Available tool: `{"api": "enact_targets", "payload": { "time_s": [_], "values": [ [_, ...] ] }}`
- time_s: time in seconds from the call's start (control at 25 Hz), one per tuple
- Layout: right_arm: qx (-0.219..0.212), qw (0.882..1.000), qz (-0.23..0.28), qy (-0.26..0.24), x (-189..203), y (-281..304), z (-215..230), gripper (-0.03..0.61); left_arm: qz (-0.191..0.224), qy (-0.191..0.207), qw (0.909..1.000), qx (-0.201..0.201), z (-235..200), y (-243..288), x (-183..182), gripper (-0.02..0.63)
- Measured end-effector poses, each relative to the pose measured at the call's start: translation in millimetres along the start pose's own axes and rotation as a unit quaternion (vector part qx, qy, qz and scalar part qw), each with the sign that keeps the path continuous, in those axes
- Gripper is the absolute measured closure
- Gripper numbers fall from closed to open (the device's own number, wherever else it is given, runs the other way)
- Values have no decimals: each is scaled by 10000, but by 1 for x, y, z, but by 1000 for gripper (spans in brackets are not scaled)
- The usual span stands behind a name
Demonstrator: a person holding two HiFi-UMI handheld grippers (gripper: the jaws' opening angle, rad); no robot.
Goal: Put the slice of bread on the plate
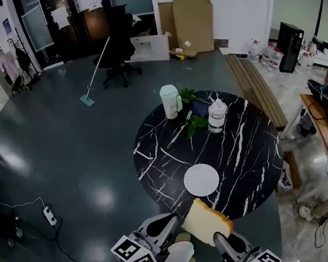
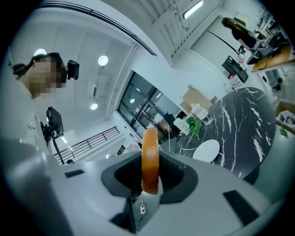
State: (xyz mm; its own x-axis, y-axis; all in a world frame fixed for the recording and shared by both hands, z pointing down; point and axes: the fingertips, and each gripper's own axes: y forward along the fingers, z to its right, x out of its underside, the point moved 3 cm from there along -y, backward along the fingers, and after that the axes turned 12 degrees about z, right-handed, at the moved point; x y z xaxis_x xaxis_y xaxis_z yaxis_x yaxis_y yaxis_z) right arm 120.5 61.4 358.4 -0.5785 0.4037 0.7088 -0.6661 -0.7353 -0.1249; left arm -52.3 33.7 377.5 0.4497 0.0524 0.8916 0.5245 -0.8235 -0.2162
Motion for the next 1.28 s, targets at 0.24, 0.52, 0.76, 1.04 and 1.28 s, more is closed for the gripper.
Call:
{"api": "enact_targets", "payload": {
  "time_s": [0.24,0.52,0.76,1.04,1.28],
  "values": [
    [266,9996,5,-119,-5,18,32,491,-105,8,9999,65,-26,32,22,607],
    [518,9985,-117,-110,-4,44,61,491,-279,92,9995,-76,-55,60,41,607],
    [657,9977,-170,-75,0,74,89,491,-242,-76,9996,-79,-87,77,58,607],
    [890,9959,-146,-25,12,98,125,491,-380,-131,9991,-151,-117,91,80,607],
    [979,9944,53,392,19,113,148,491,-388,-193,9988,-244,-136,97,94,607]
  ]
}}
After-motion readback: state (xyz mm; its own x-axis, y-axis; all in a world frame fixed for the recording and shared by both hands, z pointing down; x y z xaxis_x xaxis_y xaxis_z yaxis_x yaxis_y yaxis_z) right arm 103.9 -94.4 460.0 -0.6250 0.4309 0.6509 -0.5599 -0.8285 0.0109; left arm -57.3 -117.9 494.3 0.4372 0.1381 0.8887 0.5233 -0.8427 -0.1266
